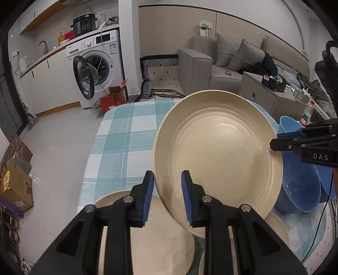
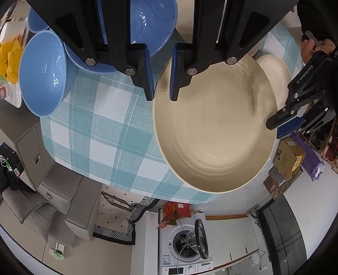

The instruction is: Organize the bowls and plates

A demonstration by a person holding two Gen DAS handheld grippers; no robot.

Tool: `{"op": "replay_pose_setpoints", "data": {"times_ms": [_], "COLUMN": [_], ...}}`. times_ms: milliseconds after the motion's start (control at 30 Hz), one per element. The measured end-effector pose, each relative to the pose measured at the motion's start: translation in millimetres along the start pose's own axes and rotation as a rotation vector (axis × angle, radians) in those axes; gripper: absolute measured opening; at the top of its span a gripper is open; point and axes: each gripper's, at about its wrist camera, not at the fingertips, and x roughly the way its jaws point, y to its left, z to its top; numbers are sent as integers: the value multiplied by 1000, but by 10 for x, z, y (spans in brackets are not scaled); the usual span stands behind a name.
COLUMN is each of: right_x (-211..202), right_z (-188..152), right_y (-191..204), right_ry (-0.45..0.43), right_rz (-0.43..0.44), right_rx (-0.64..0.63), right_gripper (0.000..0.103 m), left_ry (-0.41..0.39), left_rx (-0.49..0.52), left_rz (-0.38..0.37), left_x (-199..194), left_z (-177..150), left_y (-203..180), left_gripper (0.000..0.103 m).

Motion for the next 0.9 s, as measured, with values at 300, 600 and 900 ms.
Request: {"op": "replay_pose_setpoints", "data": {"times_ms": [300, 600, 900], "right_x": [-173, -342, -425], "right_z": [-237, -454, -650], "right_y": [46, 124, 196], "right_ry": [-33, -59, -72], "right_rz": [7, 14, 36], "right_rx": [-8, -34, -44], "right_gripper": [16, 16, 16], "left_ry": [-40, -66, -75], "left_rx": [8, 15, 24], "left_rz": [5, 5, 6], "left_x": [-200, -389, -557], "left_z": [-123, -246, -426], "left_y": [-69, -102, -129], "left_gripper": [25, 25, 25]}}
